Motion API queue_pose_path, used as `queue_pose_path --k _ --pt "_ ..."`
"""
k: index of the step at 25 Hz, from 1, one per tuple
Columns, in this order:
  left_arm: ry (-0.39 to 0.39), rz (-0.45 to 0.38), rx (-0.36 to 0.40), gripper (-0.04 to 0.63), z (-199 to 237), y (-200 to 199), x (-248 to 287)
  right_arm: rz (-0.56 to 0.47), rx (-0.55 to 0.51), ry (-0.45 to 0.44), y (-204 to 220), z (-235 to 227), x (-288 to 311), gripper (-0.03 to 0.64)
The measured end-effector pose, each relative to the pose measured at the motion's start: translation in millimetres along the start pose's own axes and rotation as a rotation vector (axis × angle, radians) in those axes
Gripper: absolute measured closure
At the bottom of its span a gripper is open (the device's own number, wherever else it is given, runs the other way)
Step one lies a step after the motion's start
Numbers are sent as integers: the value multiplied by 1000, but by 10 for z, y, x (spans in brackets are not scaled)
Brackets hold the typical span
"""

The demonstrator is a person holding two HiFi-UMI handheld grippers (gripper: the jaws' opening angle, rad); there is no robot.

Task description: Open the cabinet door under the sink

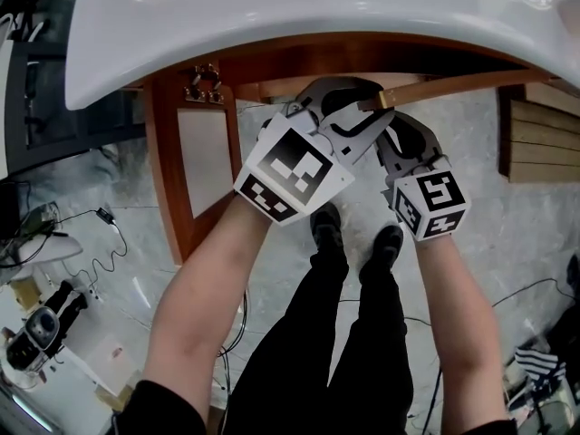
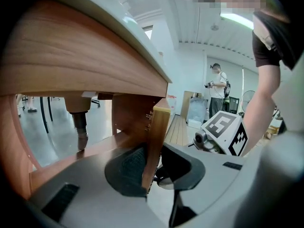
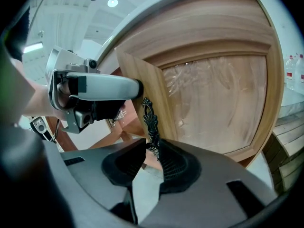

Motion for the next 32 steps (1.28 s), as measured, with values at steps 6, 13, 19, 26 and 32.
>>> queue_pose_path --k 6,13,19,26,32 --pt "-6 8 14 494 -190 44 -7 -6 -8 -47 113 -9 -146 515" --pt "-40 25 22 497 -556 46 19 -7 -18 -70 252 -26 -464 505" --pt "-55 39 23 499 -776 8 18 0 5 -53 449 -76 -966 512" --pt "-45 75 2 494 -1020 29 59 -6 59 34 617 -393 -1492 517" --pt "-17 77 -20 486 -1292 70 115 -28 50 48 651 -471 -1778 523"
Point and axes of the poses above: the fingertips, and each gripper's own axes: x forward along the fingers, z to its left, y out of its underside, the point moved 10 cm from there along -x, backward along the fingers, and after that the axes turned 6 degrees about -x, right-handed, at the moved point
